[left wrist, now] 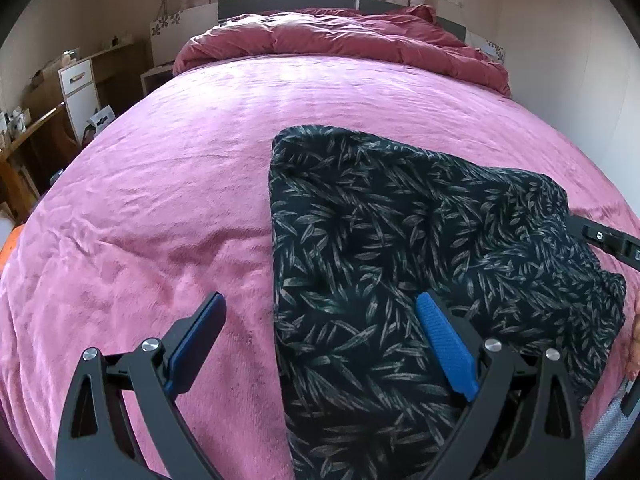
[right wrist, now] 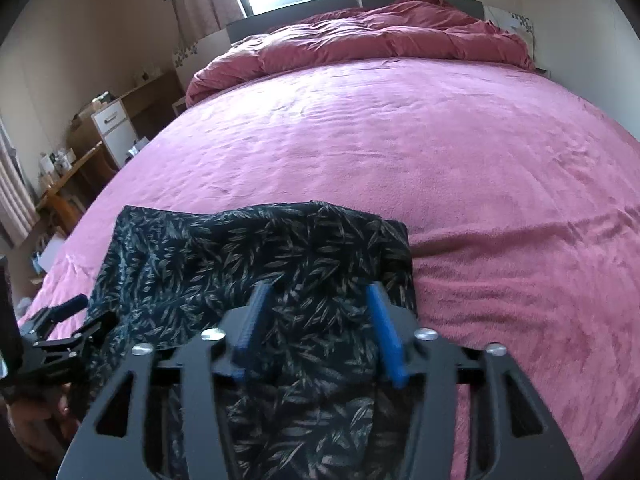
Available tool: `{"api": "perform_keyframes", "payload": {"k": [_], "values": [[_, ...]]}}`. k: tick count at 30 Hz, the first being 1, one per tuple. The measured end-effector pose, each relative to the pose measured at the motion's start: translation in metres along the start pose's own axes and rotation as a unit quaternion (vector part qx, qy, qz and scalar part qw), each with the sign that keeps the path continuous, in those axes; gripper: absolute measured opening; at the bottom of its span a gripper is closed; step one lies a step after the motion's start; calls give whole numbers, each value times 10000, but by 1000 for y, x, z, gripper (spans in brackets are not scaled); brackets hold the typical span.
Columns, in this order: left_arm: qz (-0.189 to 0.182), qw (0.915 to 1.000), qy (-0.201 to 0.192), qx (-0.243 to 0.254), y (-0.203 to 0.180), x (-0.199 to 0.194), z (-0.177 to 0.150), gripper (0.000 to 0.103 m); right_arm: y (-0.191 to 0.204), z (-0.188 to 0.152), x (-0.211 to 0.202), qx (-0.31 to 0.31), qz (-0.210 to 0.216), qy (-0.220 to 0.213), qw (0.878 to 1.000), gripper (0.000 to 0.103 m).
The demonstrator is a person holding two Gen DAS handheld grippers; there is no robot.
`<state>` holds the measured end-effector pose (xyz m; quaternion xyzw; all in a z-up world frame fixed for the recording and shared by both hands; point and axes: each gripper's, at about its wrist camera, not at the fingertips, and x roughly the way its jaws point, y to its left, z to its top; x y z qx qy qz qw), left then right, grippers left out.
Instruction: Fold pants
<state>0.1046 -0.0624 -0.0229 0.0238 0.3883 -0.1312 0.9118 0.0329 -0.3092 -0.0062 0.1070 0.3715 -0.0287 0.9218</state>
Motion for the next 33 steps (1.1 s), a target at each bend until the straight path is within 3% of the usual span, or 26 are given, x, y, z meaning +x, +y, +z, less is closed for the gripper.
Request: {"api": "perform_keyframes", "payload": {"k": [5, 7, 11, 13, 18, 22, 26, 29, 31, 33], "values": [[-60, 10000, 56, -55, 2, -6, -4, 100, 6, -8, -7, -38, -26, -23, 10000, 53], [-89, 9999, 72, -82, 4, -8, -7, 101, 5, -11, -9, 53, 34, -25, 10000, 61], [-211, 9996, 84, -140, 7, -14, -16, 101, 4, -14, -12, 86, -36, -16, 10000, 62], [-300, 9994, 92, -157, 9, -18, -20, 101, 1, -15, -13, 202, -7, 7, 9998, 69], [-659, 9975, 198, -180, 15, -26, -28, 101, -16, -16, -15, 624, 42, 34, 9980, 71], [-1157, 9904, 490, -579, 30, -23, -36, 101, -36, -18, -17, 1135, 215, 117, 9932, 71], [-1522, 9837, 612, -734, 39, -19, -38, 101, -58, -23, -13, 1777, 530, 294, 9822, 71], [-1663, 9815, 731, -598, 39, -14, -36, 101, -78, -29, 0, 2406, 1025, 681, 9628, 71], [-1687, 9810, 813, -515, 38, -8, -29, 101, -84, -31, 7, 2579, 1223, 828, 9548, 72], [-1711, 9803, 874, -454, 35, -3, -22, 100, -79, -32, 10, 2461, 1268, 930, 9564, 75]]}}
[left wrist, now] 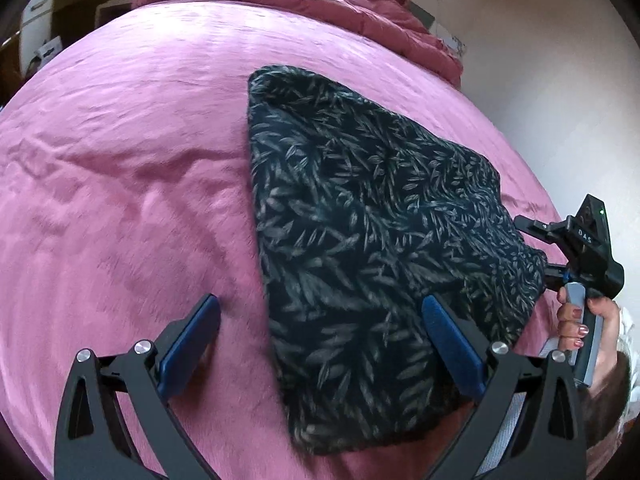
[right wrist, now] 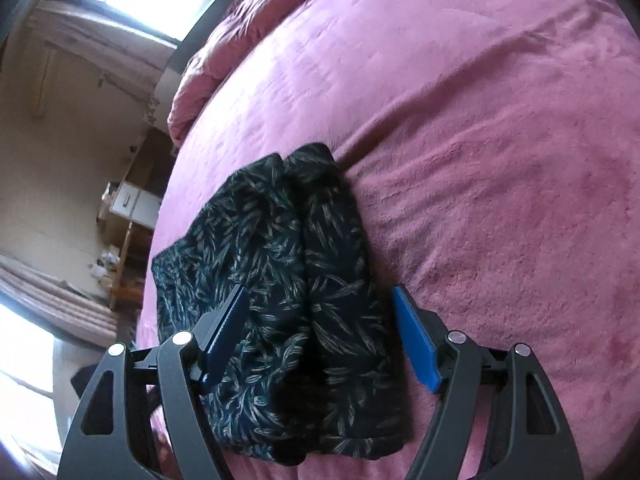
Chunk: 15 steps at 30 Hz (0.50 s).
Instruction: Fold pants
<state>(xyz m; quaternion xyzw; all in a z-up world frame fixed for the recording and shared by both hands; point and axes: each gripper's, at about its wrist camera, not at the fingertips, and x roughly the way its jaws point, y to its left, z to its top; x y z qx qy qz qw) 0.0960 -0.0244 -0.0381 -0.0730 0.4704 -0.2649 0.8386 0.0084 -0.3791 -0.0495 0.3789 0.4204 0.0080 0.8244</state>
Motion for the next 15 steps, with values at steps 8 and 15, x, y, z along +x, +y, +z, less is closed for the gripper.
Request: {"api": "perform_keyframes", "payload": {"k": [8, 15], "values": [[-477, 9989, 36, -12, -13, 16, 3, 70, 17, -1, 16, -606, -47, 276, 9978, 52], [203, 9973, -202, 681, -44, -6, 0, 38, 41, -11, 9, -1137, -115, -41, 9934, 33]]}}
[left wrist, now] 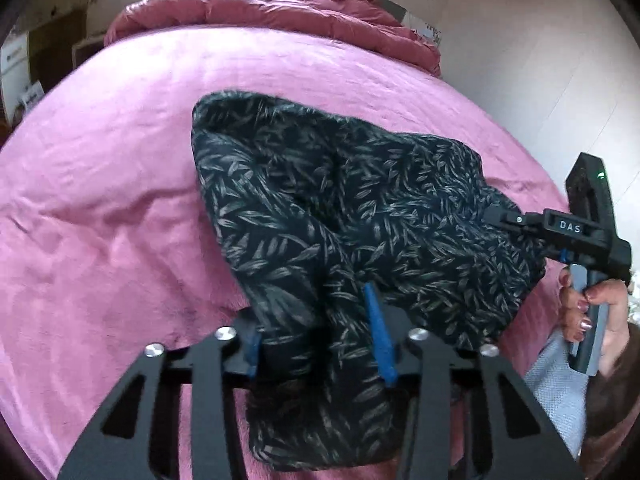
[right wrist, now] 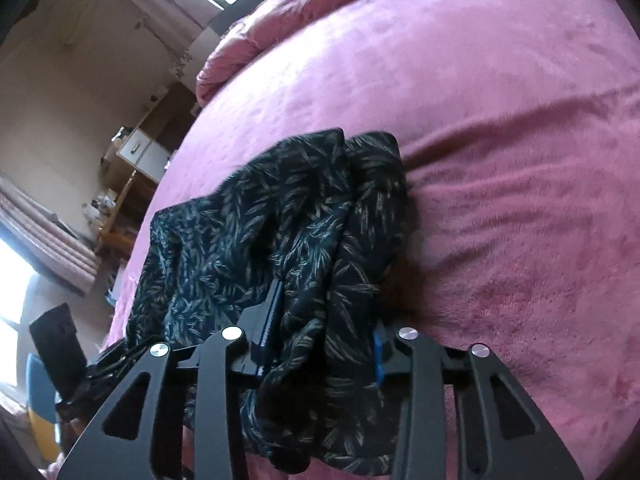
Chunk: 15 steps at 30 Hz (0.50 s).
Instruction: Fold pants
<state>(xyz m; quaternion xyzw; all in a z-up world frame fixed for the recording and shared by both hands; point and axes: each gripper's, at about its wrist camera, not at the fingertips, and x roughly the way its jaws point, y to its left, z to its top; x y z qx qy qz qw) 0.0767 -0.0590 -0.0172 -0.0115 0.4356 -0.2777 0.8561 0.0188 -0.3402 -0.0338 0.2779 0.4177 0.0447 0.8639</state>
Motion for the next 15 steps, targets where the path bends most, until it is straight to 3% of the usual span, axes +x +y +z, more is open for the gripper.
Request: {"api": "perform_keyframes", "payload": {"k": [15], "values": [[523, 9932, -861, 587, -18, -58, 8, 32, 46, 11, -15, -1085, 116, -751, 9912, 28]]}}
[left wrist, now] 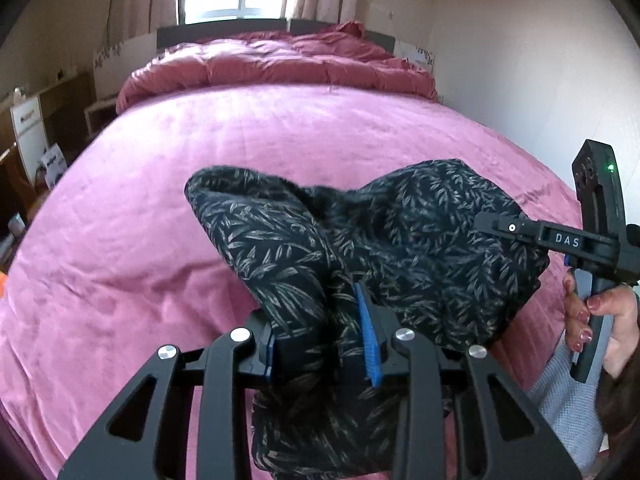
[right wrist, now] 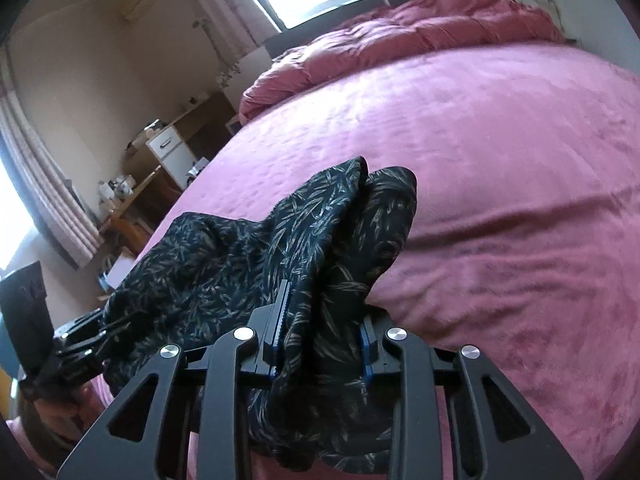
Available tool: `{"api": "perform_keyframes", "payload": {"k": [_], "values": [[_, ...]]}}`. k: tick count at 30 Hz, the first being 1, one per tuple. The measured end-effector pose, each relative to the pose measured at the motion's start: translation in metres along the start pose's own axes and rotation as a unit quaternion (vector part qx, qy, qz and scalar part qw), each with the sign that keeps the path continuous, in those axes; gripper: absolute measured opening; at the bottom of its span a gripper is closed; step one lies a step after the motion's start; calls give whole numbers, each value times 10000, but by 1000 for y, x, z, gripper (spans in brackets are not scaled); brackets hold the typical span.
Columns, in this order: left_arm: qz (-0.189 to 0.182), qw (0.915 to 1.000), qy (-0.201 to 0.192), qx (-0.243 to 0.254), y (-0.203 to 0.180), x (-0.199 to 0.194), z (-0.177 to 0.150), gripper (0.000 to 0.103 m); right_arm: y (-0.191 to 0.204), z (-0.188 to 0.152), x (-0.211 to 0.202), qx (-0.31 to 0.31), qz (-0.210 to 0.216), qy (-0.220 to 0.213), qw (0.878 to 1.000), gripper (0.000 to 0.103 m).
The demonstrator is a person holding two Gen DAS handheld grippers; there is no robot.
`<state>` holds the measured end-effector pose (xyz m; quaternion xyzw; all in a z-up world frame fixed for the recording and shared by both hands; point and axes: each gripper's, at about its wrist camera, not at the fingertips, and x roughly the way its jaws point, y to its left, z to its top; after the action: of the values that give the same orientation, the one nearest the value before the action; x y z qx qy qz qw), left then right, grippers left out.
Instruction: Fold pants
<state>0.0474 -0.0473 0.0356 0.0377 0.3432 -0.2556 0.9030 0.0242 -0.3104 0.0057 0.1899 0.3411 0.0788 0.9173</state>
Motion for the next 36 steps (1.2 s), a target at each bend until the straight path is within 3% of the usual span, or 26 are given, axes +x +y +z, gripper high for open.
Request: {"api": "perform_keyframes", "payload": {"k": [12, 18, 22, 25, 27, 30, 32, 36], "values": [[239, 9988, -384, -171, 22, 23, 28, 32, 6, 59, 36, -335, -9, -95, 9994, 27], [406, 9965, -731, -87, 39, 54, 66, 32, 10, 113, 63, -959, -105, -561, 9938, 27], [569, 9946, -858, 122, 49, 90, 87, 33, -13, 132, 84, -687, -268, -1011, 9921, 28], [602, 9959, -617, 281, 53, 127, 95, 34, -43, 140, 114, -355, -419, -717, 9959, 29], [726, 9965, -402, 133, 60, 150, 95, 41, -64, 135, 139, -271, -707, -334, 9966, 33], [609, 9969, -385, -314, 79, 162, 84, 61, -99, 127, 153, 410, -278, -96, 9987, 43], [526, 9964, -423, -515, 88, 160, 80, 66, -111, 128, 151, 670, 27, -81, 9977, 43], [654, 9963, -364, -434, 83, 157, 76, 68, -104, 123, 138, 444, -331, -153, 9983, 50]]}}
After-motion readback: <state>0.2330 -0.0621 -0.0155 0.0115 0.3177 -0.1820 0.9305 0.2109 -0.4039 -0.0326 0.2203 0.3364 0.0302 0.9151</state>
